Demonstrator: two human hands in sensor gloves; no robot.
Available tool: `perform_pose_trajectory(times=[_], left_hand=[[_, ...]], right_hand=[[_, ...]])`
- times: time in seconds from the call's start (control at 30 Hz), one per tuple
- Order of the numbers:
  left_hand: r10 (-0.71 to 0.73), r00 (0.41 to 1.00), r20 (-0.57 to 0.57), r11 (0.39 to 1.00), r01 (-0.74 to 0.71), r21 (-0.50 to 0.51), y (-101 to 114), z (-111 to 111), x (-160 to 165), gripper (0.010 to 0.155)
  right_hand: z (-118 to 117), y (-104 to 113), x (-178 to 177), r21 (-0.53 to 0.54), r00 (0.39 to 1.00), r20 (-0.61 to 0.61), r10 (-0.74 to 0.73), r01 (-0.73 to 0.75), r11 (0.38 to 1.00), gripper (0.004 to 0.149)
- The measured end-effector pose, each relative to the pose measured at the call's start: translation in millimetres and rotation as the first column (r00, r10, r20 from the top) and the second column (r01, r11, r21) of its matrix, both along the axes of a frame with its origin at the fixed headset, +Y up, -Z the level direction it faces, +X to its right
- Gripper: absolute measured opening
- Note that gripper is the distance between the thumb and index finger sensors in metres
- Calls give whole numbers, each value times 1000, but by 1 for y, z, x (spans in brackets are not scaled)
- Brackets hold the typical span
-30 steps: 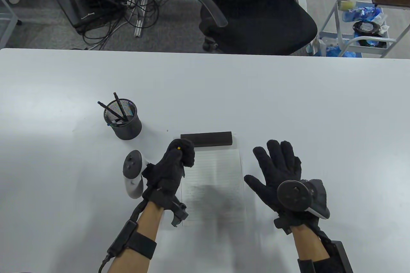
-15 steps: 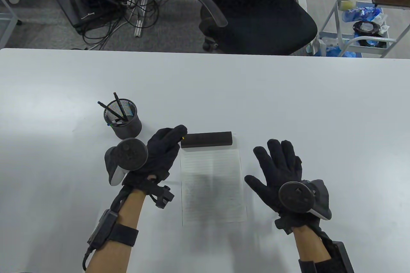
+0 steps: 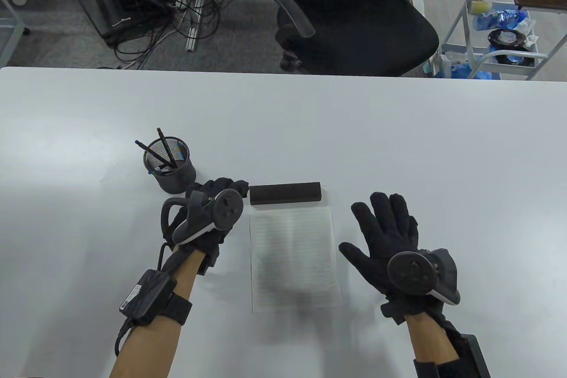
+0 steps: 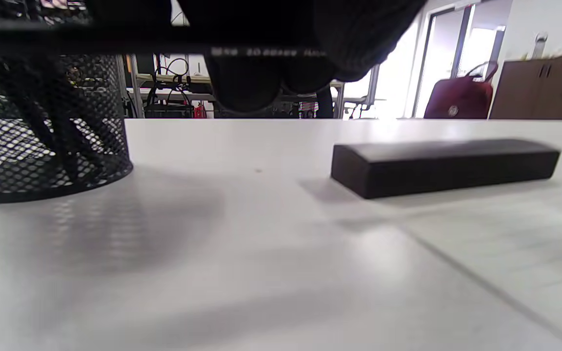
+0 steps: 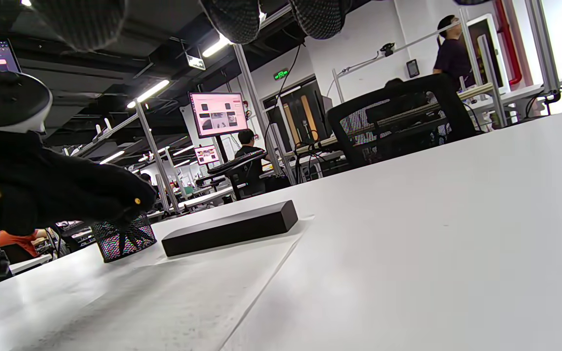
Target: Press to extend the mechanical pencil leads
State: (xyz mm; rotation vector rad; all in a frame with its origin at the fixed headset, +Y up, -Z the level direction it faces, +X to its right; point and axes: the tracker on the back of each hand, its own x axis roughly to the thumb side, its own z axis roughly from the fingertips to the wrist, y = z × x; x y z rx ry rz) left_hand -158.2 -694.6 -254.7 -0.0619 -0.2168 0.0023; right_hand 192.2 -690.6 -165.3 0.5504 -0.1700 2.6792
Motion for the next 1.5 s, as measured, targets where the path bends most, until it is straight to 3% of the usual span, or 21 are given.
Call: perform_pose_trajectory(times=[0.17, 0.53, 0.93, 1.17, 1.5], left_hand=[[-105, 994, -15, 994, 105, -25, -12, -8, 4, 50], [-362, 932, 3, 931, 362, 47, -32, -18, 18, 49], [-366, 931, 5, 931, 365, 11, -33, -21, 19, 48], [-299, 954, 0, 952, 299, 71, -19, -11, 14, 49], [-160, 986, -35, 949, 164, 268, 22, 16, -19, 52]], right_hand=[[0, 1, 1, 2, 1000, 2, -3, 3, 1000, 80], [0, 2, 2, 4, 1000, 4, -7, 7, 1000, 80], [0, 3, 2, -2, 1000, 4, -6, 6, 1000, 80], [0, 3, 2, -1, 1000, 1, -6, 6, 1000, 80], [1, 3, -1, -1, 1000, -7, -5, 5, 1000, 80]])
